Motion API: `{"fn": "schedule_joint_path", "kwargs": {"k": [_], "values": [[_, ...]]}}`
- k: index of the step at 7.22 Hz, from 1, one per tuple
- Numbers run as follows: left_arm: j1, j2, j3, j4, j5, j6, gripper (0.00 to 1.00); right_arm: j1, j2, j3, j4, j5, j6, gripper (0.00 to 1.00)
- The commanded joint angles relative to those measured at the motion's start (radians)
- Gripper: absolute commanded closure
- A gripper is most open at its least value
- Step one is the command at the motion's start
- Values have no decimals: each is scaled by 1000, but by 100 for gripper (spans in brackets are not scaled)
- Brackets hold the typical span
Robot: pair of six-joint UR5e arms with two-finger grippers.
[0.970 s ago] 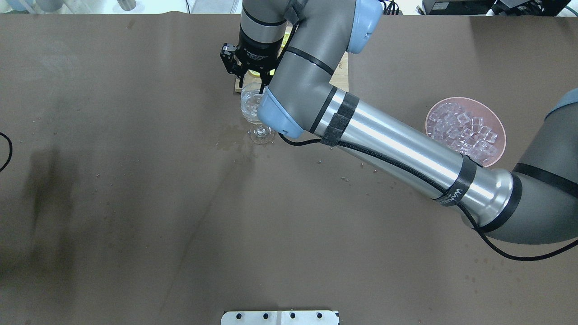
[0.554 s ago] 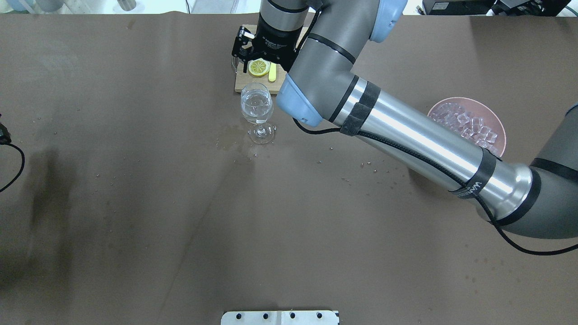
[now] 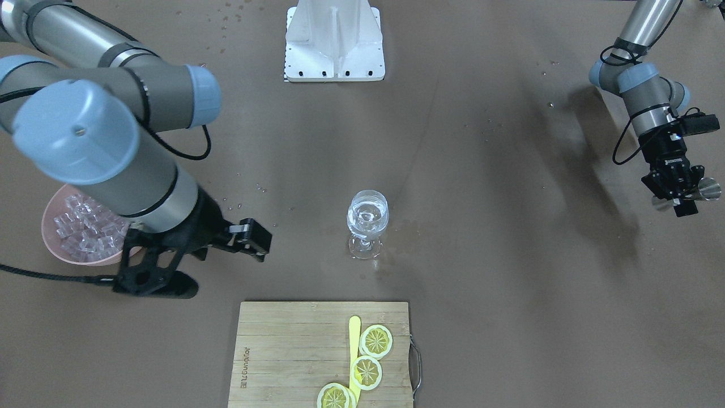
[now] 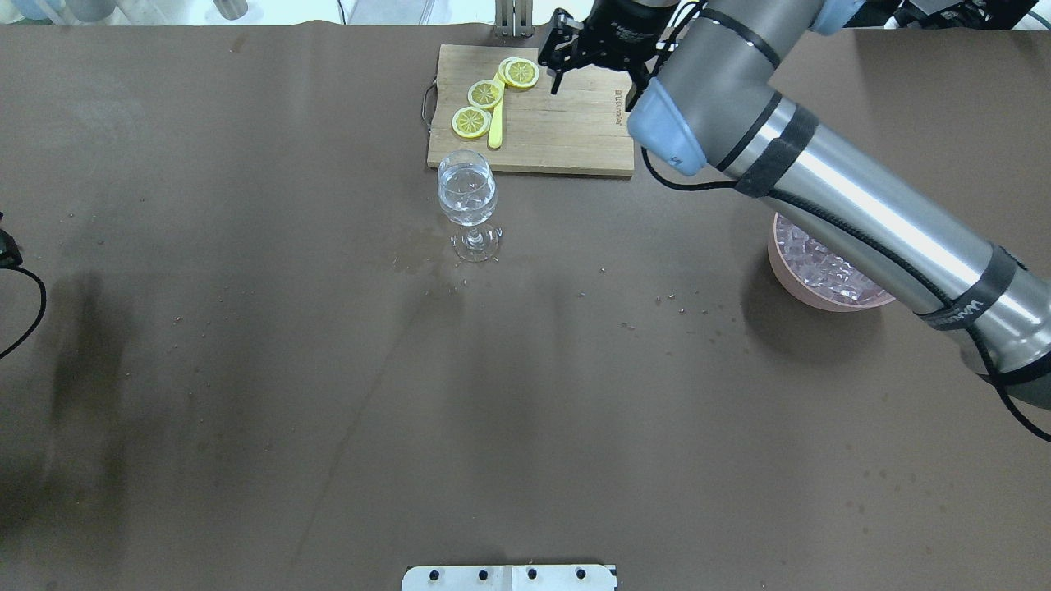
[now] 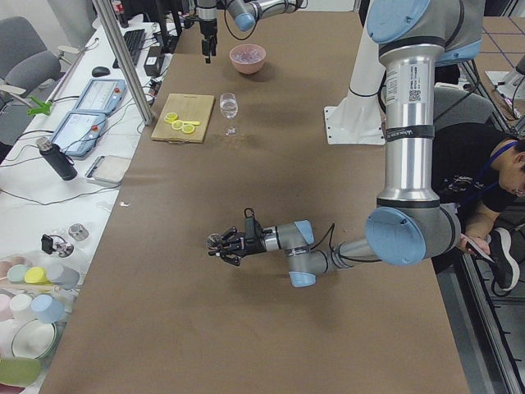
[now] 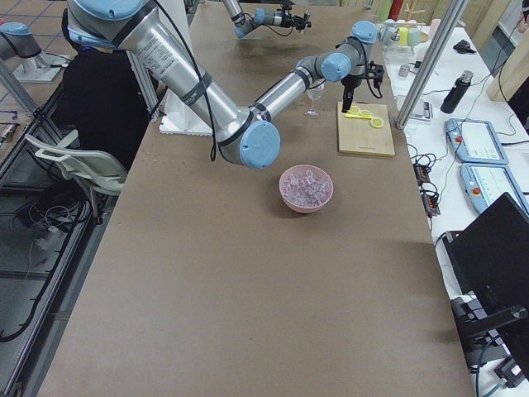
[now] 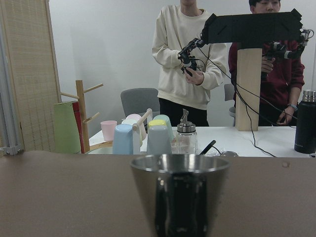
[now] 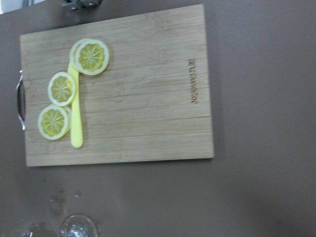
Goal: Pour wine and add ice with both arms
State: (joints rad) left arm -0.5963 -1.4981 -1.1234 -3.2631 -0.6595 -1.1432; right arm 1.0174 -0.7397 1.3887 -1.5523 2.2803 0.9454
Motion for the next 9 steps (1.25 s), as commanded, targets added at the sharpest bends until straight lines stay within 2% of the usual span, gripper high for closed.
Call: {"fn": "schedule_joint_path", "kwargs": {"k": [1, 2, 3, 5, 6, 8, 9], "values": [[3, -1, 31, 6, -32, -1, 96, 106, -140, -2, 4, -7, -234, 0], [3, -1, 39, 6, -55, 5, 96, 169, -208, -11, 1, -7, -402, 0], [3, -1, 39, 6, -77, 7, 97, 223, -263, -16, 1, -1, -468, 0], [1, -1, 37, 6, -117, 8, 97, 297, -369, 1, 6, 59, -476, 0], [0, -1, 34, 6, -118, 8, 97, 308, -401, 1, 9, 56, -476, 0], [-5, -1, 30, 6, -115, 8, 97, 355, -453, 0, 12, 59, -621, 0], [-10, -2, 30, 5, -112, 8, 97, 368, -458, 1, 11, 61, -628, 0]]}}
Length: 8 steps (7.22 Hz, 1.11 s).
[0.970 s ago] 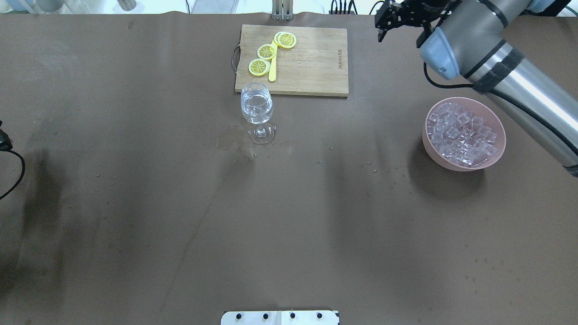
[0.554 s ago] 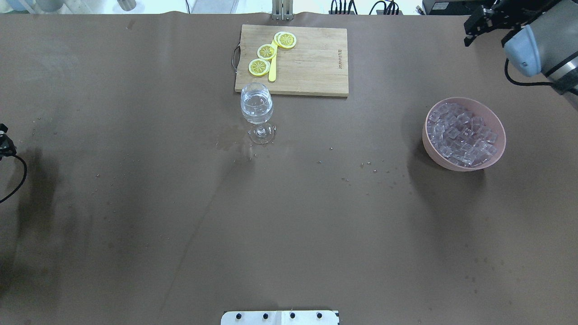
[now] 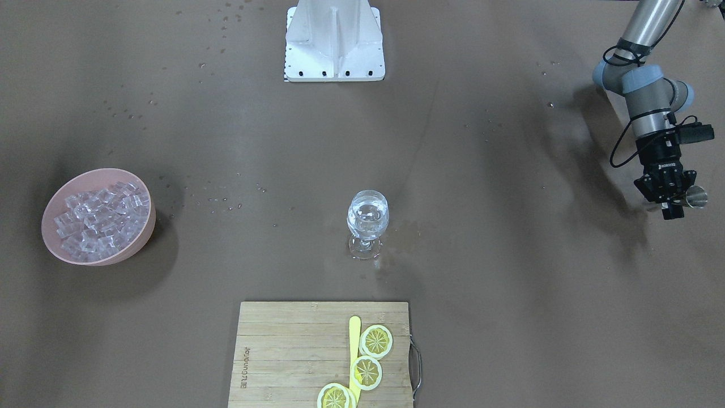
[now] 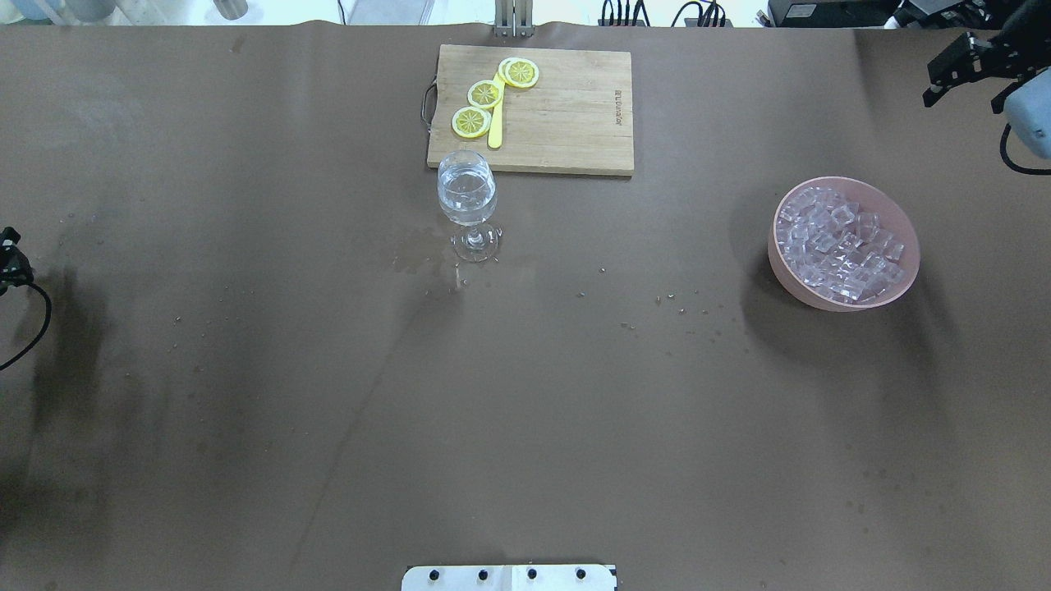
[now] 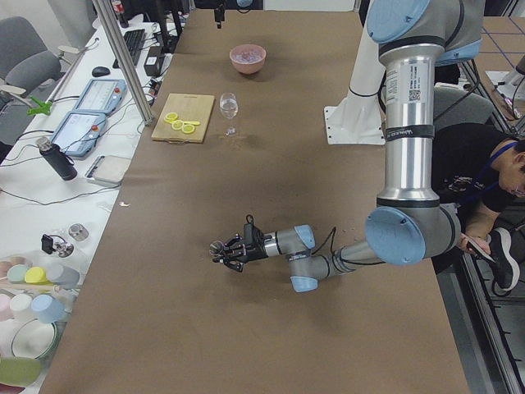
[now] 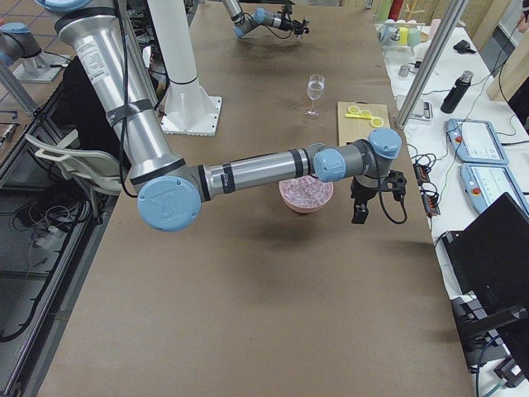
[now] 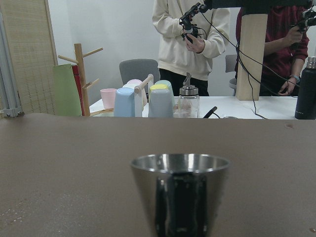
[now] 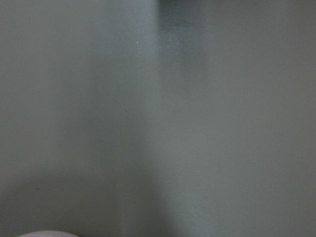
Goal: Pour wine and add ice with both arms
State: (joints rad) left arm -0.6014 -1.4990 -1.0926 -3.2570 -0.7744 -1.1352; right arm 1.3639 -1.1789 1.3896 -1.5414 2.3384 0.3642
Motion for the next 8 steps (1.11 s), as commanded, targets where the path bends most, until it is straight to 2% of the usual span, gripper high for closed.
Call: {"fn": "schedule_joint_path", "kwargs": {"k": [1, 4, 8], "values": [[-4, -1, -1, -1, 3, 0, 96, 29, -24, -1, -2, 4, -47, 0], [-3, -3, 2, 0, -2, -2, 95, 66, -15, -1, -22, 22, -31, 0], [-3, -27, 7, 31, 0, -2, 94, 128, -12, 6, -48, 38, -143, 0]]}}
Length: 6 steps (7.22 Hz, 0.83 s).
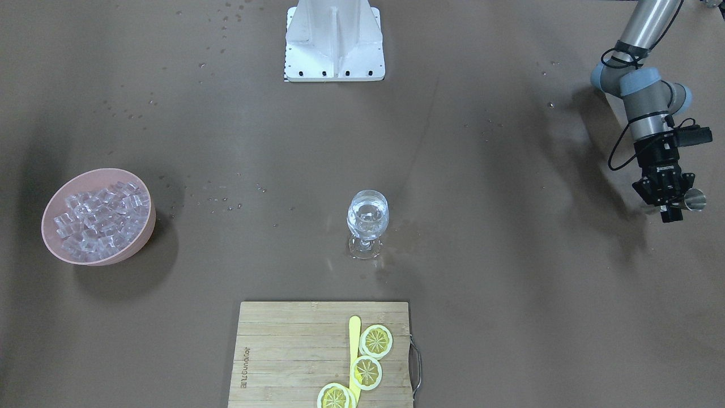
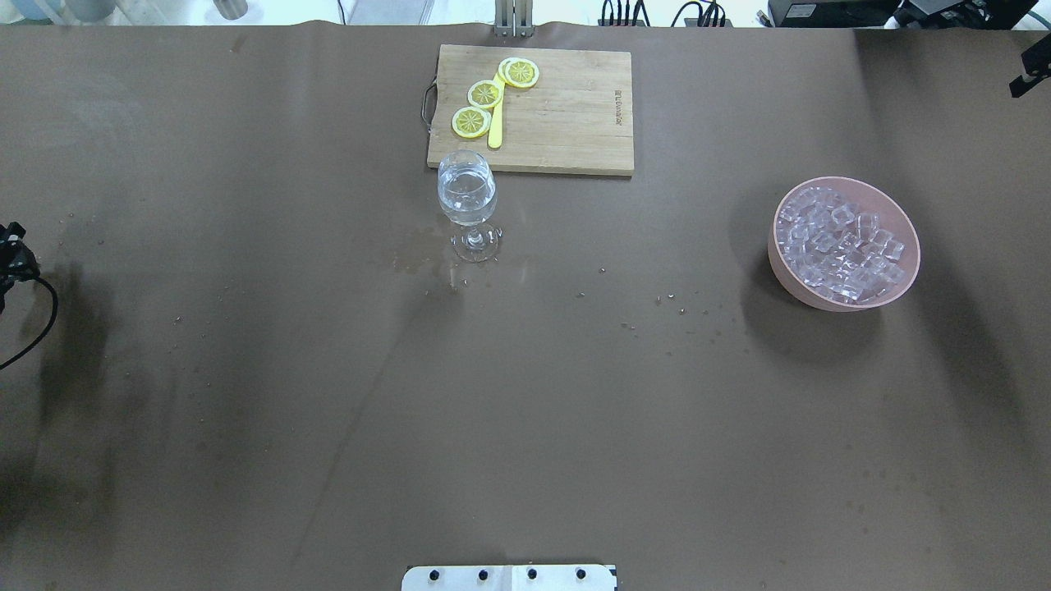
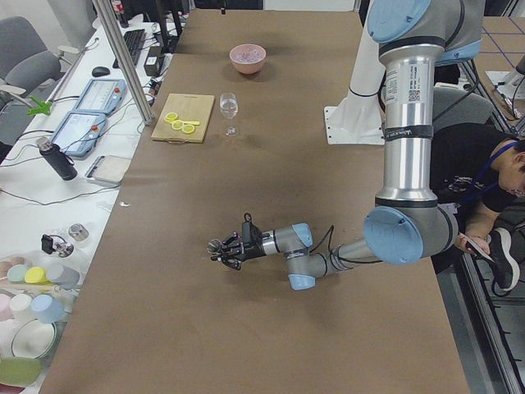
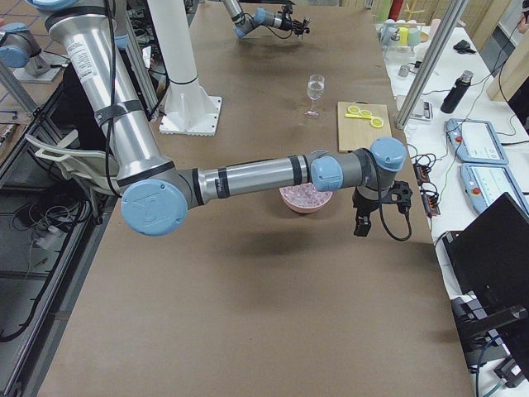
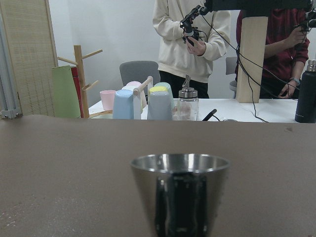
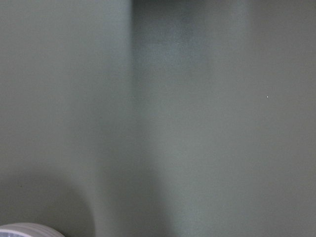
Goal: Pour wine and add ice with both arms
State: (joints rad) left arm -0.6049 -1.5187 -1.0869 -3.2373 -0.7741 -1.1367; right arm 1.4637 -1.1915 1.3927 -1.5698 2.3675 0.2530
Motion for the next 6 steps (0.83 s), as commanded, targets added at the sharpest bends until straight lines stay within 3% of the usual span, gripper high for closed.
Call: {"fn": "schedule_joint_path", "kwargs": {"k": [1, 6], "values": [[0, -6, 1, 11, 4, 0, 94, 29, 1, 8, -24, 13, -32, 0], [0, -8, 13, 16, 79, -9, 93, 26, 1, 6, -24, 13, -34, 0]]}}
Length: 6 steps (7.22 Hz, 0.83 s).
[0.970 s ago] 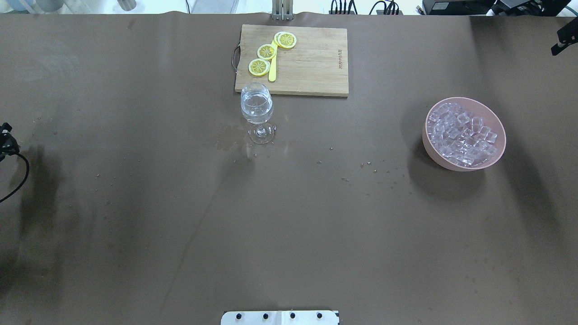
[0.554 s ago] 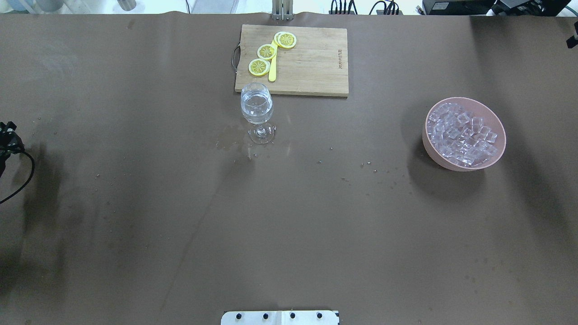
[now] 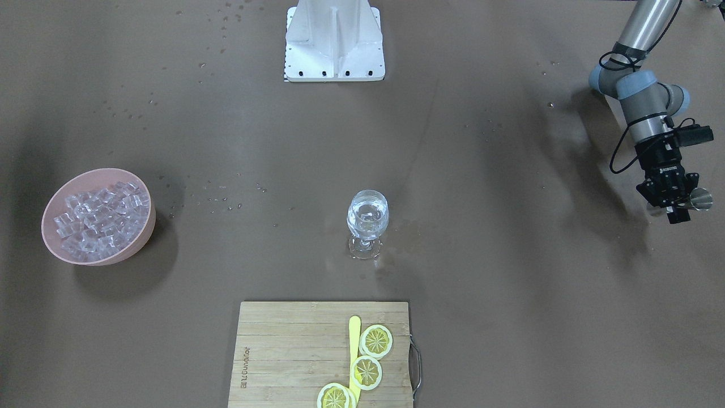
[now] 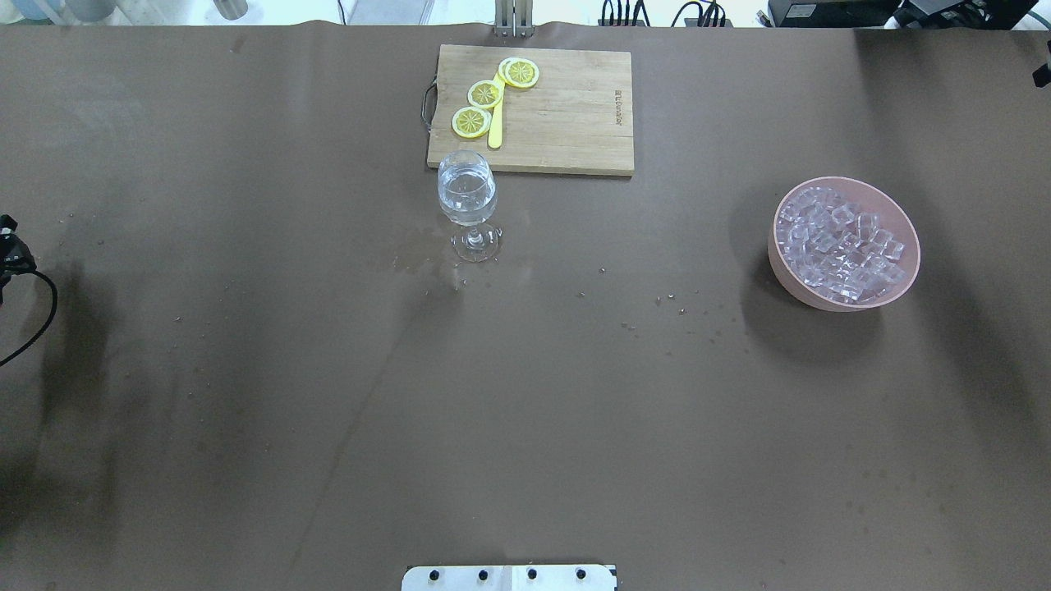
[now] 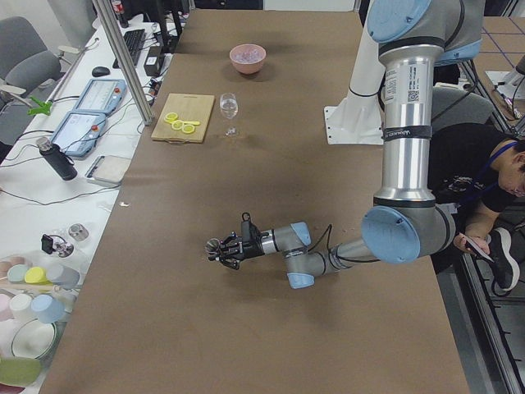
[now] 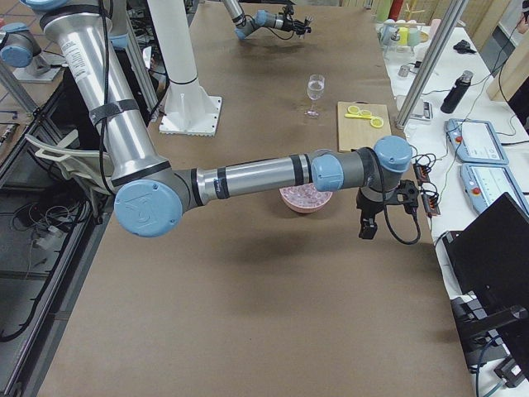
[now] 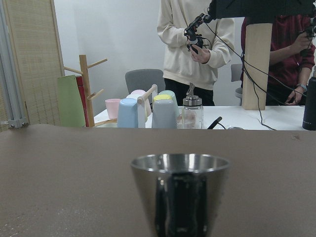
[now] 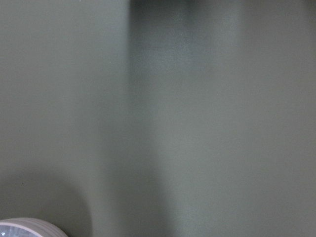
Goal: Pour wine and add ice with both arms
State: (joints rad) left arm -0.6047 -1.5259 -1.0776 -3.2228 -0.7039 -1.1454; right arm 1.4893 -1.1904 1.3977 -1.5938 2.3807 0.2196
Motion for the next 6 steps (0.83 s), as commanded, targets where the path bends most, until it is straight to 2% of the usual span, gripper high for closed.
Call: {"fn": "schedule_joint_path", "kwargs": {"k": [1, 6], "values": [[2, -5, 16, 1, 9, -2, 93, 0, 0, 1, 0, 0, 0, 0], [11, -5, 27, 1, 3, -2, 92, 6, 0, 4, 0, 2, 0, 0]]}}
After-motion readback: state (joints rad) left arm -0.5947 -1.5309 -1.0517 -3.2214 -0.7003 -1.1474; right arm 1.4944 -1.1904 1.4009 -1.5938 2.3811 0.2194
